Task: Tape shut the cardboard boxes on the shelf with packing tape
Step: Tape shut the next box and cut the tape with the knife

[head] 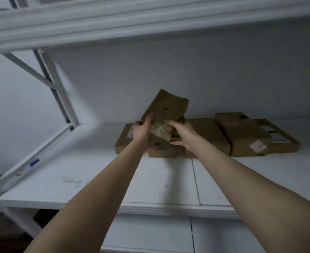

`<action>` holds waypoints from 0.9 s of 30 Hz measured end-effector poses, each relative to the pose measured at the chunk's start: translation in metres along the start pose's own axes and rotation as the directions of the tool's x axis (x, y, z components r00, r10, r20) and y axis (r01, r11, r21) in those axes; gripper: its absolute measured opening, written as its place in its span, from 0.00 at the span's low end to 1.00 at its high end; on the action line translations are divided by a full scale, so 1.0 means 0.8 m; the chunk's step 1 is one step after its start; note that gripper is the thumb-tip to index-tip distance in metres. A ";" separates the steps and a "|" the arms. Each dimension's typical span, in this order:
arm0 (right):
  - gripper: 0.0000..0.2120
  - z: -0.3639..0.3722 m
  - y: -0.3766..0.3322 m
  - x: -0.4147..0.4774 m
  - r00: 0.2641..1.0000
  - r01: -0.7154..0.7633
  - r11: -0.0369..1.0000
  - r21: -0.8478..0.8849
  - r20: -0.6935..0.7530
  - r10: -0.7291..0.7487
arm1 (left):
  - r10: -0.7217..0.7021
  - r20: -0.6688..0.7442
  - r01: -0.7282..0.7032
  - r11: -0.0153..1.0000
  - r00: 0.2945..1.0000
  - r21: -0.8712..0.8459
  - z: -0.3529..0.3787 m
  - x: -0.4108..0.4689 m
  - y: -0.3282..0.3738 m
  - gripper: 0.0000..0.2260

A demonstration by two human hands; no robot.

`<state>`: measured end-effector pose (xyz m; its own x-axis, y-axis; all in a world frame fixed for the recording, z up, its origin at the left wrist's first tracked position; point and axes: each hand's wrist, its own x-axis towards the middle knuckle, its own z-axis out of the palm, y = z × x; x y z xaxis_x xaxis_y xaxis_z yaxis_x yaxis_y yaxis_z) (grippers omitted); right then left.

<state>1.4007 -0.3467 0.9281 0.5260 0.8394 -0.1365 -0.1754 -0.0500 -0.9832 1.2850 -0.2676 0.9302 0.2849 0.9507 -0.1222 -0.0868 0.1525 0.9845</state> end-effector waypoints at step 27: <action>0.06 0.418 0.099 0.179 0.963 -0.191 0.946 -0.262 0.137 0.233 | -0.012 -0.390 0.265 0.753 0.921 0.602 -0.373 0.281 -0.005 0.19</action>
<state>1.1839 -0.0498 0.8714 0.3516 0.8708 -0.3435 -0.0481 -0.3497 -0.9356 1.0648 0.0260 0.8608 -0.1092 0.9787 -0.1738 0.5845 0.2047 0.7851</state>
